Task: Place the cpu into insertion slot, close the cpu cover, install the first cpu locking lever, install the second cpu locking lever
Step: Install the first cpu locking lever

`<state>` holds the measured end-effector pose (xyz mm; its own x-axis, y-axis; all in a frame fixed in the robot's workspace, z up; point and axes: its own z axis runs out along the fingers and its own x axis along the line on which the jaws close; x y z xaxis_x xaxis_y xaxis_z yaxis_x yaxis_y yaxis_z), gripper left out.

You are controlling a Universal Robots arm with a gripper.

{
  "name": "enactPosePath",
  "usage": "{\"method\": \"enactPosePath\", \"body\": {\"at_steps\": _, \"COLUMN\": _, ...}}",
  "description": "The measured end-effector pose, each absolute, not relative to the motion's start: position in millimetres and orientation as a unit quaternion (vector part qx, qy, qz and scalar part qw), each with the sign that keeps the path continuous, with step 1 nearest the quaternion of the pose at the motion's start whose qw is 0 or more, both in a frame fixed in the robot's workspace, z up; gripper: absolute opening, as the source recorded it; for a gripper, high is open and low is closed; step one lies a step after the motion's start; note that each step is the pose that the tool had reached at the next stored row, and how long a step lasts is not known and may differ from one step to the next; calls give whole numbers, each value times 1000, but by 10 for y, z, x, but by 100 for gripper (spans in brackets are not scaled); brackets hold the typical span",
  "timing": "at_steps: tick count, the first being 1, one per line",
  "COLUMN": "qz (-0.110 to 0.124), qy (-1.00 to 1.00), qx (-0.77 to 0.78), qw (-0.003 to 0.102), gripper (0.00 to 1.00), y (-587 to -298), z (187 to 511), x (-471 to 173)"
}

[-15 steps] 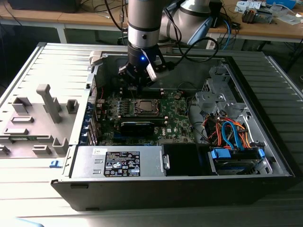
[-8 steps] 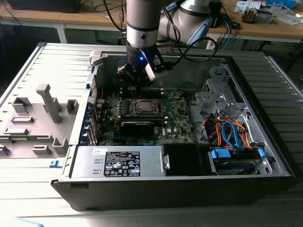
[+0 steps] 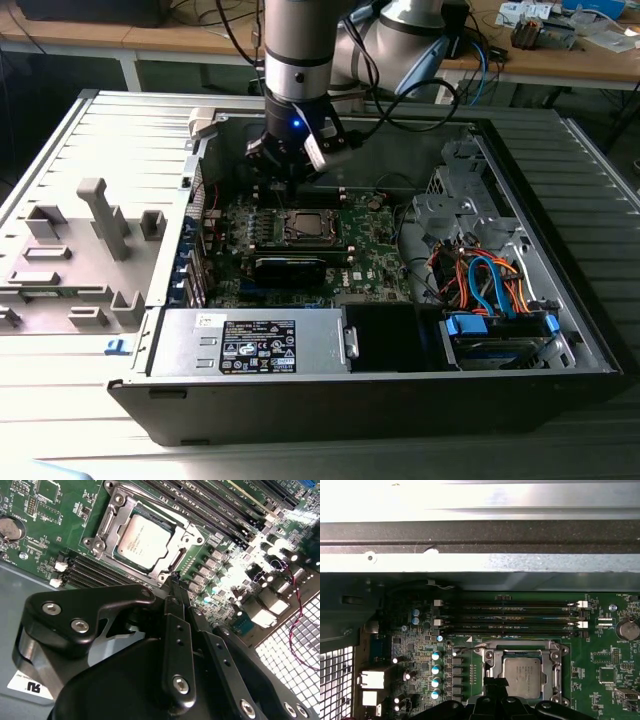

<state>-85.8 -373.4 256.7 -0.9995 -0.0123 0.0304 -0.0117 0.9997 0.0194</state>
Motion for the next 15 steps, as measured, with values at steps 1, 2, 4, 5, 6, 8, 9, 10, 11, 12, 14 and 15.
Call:
{"method": "enactPosePath", "body": {"at_steps": 1, "qz": -10, "qy": -1000, "qx": 6, "qw": 15, "gripper": 11, "y": -3733, "z": 2566, "x": -863}}
{"method": "enactPosePath", "body": {"at_steps": 2, "qz": -10, "qy": -1000, "qx": 6, "qw": 15, "gripper": 11, "y": -3734, "z": 2567, "x": -869}}
{"method": "enactPosePath", "body": {"at_steps": 4, "qz": -10, "qy": -1000, "qx": 6, "qw": 15, "gripper": 11, "y": -3733, "z": 2566, "x": -877}}
{"method": "enactPosePath", "body": {"at_steps": 5, "qz": -10, "qy": -1000, "qx": 6, "qw": 15, "gripper": 11, "y": -3733, "z": 2566, "x": -881}}
{"method": "enactPosePath", "body": {"at_steps": 6, "qz": -10, "qy": -1000, "qx": 6, "qw": 15, "gripper": 11, "y": -3733, "z": 2566, "x": -887}}
{"method": "enactPosePath", "body": {"at_steps": 8, "qz": -10, "qy": -1000, "qx": 6, "qw": 15, "gripper": 11, "y": -3733, "z": 2566, "x": -898}}
{"method": "enactPosePath", "body": {"at_steps": 9, "qz": -10, "qy": -1000, "qx": 6, "qw": 15, "gripper": 11, "y": -3734, "z": 2566, "x": -901}}
{"method": "enactPosePath", "body": {"at_steps": 10, "qz": -10, "qy": -1000, "qx": 6, "qw": 15, "gripper": 11, "y": -3734, "z": 2566, "x": -906}}
{"method": "enactPosePath", "body": {"at_steps": 11, "qz": -10, "qy": -1000, "qx": 6, "qw": 15, "gripper": 11, "y": -3734, "z": 2566, "x": -910}}
{"method": "enactPosePath", "body": {"at_steps": 12, "qz": -10, "qy": -1000, "qx": 6, "qw": 15, "gripper": 11, "y": -3733, "z": 2566, "x": -917}}
{"method": "enactPosePath", "body": {"at_steps": 14, "qz": -10, "qy": -1000, "qx": 6, "qw": 15, "gripper": 11, "y": -3734, "z": 2566, "x": -928}}
{"method": "enactPosePath", "body": {"at_steps": 15, "qz": -10, "qy": -1000, "qx": 6, "qw": 15, "gripper": 11, "y": -3733, "z": 2566, "x": -935}}
